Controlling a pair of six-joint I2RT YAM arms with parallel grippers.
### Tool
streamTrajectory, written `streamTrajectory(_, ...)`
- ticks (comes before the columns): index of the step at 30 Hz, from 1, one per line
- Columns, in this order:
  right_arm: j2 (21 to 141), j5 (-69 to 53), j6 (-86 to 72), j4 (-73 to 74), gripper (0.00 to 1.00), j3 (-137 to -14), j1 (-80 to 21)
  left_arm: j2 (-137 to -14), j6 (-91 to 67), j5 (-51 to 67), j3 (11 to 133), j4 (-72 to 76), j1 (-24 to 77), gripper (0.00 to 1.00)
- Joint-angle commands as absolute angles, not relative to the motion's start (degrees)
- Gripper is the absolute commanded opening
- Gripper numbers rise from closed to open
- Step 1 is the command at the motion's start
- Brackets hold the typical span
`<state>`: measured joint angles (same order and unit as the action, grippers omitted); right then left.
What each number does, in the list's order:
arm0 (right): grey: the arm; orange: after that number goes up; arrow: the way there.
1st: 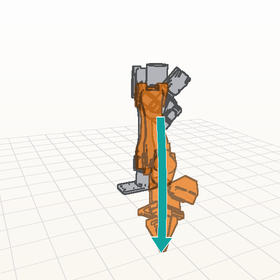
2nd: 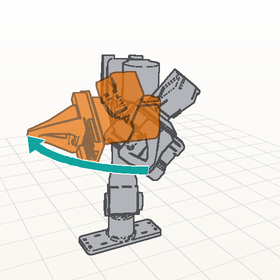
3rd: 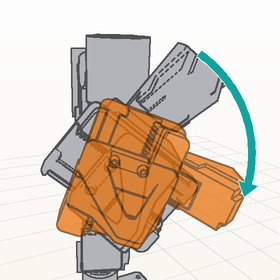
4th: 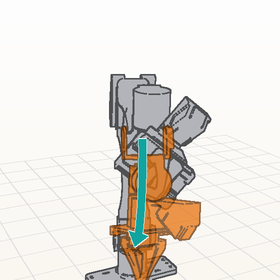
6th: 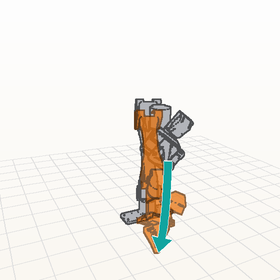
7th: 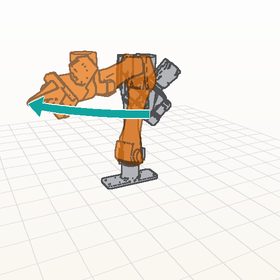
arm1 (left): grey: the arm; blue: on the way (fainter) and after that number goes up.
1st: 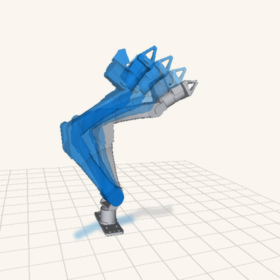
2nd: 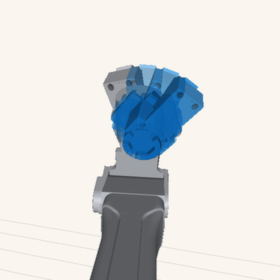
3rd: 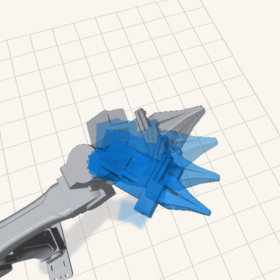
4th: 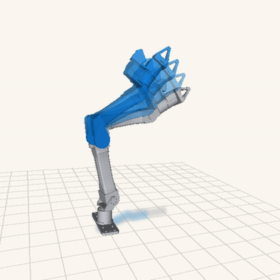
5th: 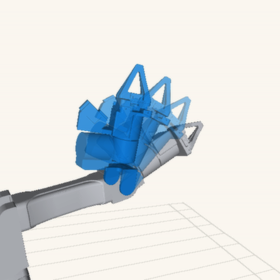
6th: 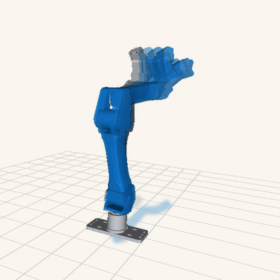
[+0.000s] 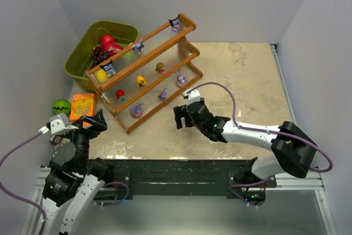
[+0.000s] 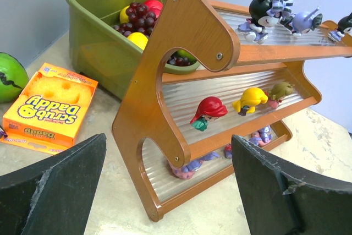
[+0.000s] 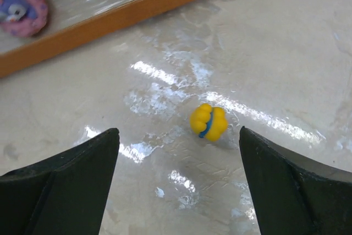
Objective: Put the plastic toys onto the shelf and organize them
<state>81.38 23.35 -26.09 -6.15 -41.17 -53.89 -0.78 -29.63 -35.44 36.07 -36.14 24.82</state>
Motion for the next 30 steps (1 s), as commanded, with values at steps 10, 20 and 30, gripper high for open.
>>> streamTrajectory(10,85.17,-4.04,-0.27,7.38,0.89,-54.22,-43.34,5.71,-31.03,-36.83,36.21,-35.16,24.61,1.0)
streamTrajectory(20,88.41,-9.83,4.05,6.24,0.84,-54.05,-39.64,5.63,-30.94,-36.65,36.21,-35.07,24.61,1.0)
streamTrajectory(30,91.85,-10.02,2.81,5.1,0.78,-54.23,-37.88,5.36,-30.85,-36.56,36.21,-35.07,24.61,1.0)
